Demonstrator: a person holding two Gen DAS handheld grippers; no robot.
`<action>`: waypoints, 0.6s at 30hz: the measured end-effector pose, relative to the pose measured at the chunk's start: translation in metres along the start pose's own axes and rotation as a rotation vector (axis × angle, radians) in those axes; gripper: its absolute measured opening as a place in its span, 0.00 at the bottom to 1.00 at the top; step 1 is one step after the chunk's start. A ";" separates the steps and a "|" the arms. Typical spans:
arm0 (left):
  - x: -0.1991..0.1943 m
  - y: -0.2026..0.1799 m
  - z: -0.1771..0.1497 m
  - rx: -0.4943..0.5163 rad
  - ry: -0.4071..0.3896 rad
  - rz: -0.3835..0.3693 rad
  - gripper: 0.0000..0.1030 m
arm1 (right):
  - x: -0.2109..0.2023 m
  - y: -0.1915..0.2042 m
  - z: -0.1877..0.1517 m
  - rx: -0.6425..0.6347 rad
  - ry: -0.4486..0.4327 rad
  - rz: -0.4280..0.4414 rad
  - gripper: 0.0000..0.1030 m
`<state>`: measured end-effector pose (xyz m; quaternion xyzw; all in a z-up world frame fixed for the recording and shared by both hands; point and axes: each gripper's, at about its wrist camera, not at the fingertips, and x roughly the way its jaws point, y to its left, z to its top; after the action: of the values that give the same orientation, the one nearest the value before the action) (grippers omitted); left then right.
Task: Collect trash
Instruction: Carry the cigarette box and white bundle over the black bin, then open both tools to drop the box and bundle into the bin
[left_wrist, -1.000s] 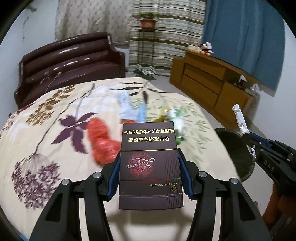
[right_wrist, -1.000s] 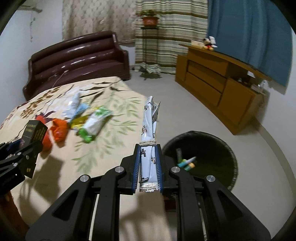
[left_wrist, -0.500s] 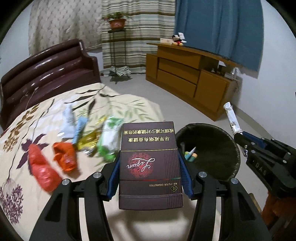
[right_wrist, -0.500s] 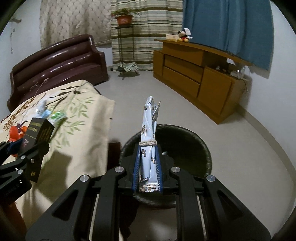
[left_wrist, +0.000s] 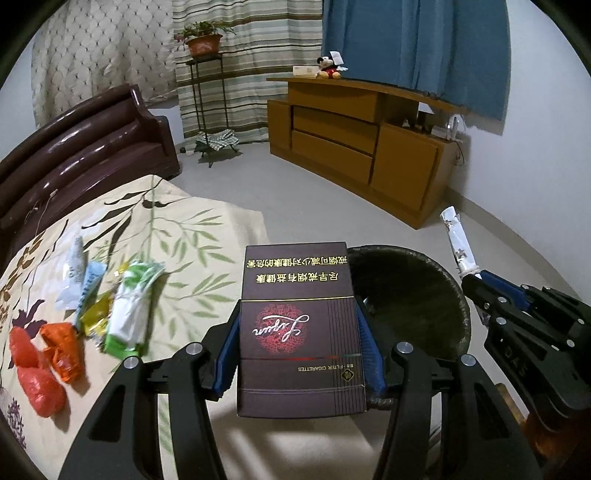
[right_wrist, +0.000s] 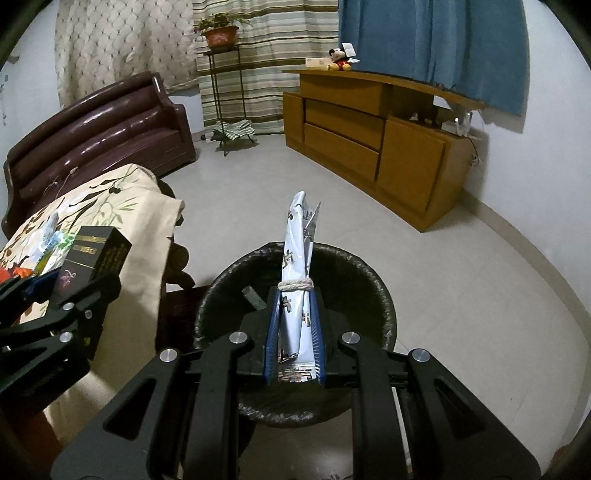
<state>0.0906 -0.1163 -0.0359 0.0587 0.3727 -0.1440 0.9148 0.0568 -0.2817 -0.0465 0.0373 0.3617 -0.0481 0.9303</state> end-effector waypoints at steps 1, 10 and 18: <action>0.003 -0.001 0.002 0.001 0.003 0.000 0.53 | 0.002 -0.002 0.001 0.004 0.001 0.000 0.15; 0.023 -0.019 0.015 0.028 0.014 -0.003 0.53 | 0.013 -0.013 0.007 0.027 -0.005 -0.005 0.16; 0.032 -0.031 0.026 0.050 0.007 0.012 0.53 | 0.020 -0.022 0.008 0.045 0.000 -0.009 0.16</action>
<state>0.1198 -0.1579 -0.0395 0.0841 0.3720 -0.1474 0.9126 0.0748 -0.3060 -0.0549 0.0567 0.3607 -0.0606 0.9290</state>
